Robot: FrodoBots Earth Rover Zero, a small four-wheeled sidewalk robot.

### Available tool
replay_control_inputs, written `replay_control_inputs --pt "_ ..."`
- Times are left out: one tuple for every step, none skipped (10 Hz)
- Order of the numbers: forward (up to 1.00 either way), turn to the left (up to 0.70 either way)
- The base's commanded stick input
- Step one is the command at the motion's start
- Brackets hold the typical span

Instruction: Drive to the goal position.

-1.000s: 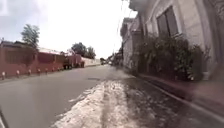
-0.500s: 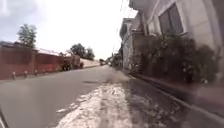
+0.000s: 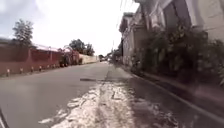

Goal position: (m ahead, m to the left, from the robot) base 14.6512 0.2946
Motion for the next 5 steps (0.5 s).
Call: replay_control_inputs --pt "0.70 0.01" --pt "0.70 0.01" --pt "0.70 0.01" --pt "0.70 0.01" --pt "0.70 0.01"
